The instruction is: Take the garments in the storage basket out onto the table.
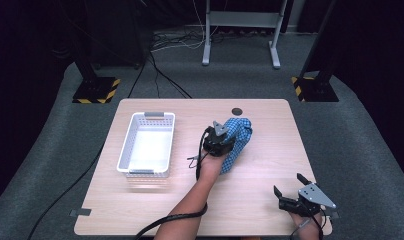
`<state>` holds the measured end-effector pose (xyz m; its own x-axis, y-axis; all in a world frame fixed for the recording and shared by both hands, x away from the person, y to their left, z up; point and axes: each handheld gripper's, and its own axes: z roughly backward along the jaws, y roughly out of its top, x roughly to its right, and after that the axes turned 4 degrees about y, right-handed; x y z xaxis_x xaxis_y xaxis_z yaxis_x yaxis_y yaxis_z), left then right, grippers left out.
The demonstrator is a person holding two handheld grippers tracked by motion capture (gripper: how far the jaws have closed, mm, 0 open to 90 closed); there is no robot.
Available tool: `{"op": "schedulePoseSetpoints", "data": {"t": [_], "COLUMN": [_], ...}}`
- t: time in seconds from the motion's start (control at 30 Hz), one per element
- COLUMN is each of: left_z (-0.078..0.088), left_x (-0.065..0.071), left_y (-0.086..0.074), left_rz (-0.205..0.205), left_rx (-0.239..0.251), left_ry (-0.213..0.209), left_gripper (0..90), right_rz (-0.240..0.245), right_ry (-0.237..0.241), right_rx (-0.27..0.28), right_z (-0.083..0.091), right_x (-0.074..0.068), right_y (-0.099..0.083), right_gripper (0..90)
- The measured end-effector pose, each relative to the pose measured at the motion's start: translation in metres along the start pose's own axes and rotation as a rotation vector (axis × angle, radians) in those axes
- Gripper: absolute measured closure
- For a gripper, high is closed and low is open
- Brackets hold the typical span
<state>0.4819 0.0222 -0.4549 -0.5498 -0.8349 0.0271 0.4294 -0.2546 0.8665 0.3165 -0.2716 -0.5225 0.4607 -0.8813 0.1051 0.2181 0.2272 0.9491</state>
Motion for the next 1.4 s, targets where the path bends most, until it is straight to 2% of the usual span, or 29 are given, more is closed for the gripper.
{"op": "schedulePoseSetpoints", "data": {"t": [0.53,0.83,1.03,1.13,1.4], "left_z": [-0.013,-0.018,-0.022,-0.023,-0.024], "left_x": [0.002,0.001,0.002,0.001,0.003], "left_y": [-0.017,-0.025,-0.031,-0.034,-0.035], "left_rz": [-0.005,0.012,0.006,0.013,-0.005], "left_rx": [-0.024,-0.030,-0.038,-0.038,-0.048], "left_ry": [0.008,0.010,0.010,0.010,0.015], "left_gripper": [58.6,58.5,57.8,56.9,50.6], "right_rz": [0.003,0.003,0.003,0.004,0.002], "right_ry": [0.002,0.004,0.005,0.005,0.005], "right_rx": [0.001,0.001,0.002,0.003,0.003], "right_z": [0.000,0.000,0.000,0.000,0.000], "right_x": [0.000,0.000,0.000,0.000,0.000], "right_y": [0.000,0.000,0.000,0.000,0.000], "right_gripper": [3.8,3.9,3.8,3.8,3.9]}}
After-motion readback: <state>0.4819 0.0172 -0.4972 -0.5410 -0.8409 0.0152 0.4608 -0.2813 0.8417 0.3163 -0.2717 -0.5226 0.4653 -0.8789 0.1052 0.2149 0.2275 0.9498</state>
